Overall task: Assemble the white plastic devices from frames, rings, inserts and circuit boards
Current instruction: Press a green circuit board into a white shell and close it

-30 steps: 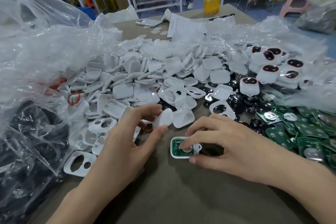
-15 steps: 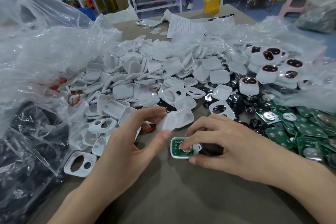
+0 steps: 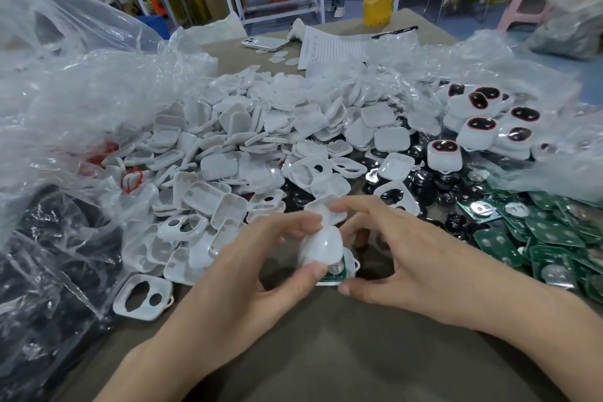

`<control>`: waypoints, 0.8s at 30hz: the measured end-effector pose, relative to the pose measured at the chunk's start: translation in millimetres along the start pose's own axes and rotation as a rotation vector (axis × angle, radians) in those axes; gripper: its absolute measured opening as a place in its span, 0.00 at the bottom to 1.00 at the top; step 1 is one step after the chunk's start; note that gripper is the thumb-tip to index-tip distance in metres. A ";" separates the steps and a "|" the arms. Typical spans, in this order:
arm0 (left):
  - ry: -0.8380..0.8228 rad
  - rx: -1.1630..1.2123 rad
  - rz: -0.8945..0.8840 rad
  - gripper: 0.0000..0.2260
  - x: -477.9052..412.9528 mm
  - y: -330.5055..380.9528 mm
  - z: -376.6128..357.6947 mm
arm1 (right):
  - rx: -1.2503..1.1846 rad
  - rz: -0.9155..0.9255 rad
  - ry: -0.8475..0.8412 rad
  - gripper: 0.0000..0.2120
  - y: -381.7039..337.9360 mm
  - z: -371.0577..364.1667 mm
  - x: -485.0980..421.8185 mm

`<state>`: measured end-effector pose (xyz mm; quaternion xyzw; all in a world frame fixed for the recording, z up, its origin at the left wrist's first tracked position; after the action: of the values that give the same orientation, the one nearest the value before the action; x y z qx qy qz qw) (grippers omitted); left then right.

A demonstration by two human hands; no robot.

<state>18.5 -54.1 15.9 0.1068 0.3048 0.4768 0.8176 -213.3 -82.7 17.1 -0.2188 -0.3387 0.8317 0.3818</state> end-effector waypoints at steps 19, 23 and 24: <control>-0.165 -0.106 -0.066 0.16 -1.9 1.7 -2.0 | 0.076 0.000 0.014 0.39 -0.1 -0.9 -1.1; -0.168 -0.112 -0.067 0.16 -2.1 2.2 -0.9 | 0.081 0.003 0.004 0.39 -0.9 0.0 -1.6; -0.169 -0.112 -0.068 0.16 -2.4 2.5 -0.8 | 0.083 0.005 0.003 0.38 -0.9 0.1 -1.5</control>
<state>15.4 -55.0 17.4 0.0903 0.2109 0.4542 0.8608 -212.0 -83.5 18.0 -0.2048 -0.3028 0.8455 0.3892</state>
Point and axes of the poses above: each hand's wrist, its own x-axis away from the middle knuckle, its own z-axis out of the back of the hand, y = z × x, the point moved 1 cm from there along -x, towards the middle knuckle, and after that the axes turned 9 degrees about -x, right-handed, at the moved point
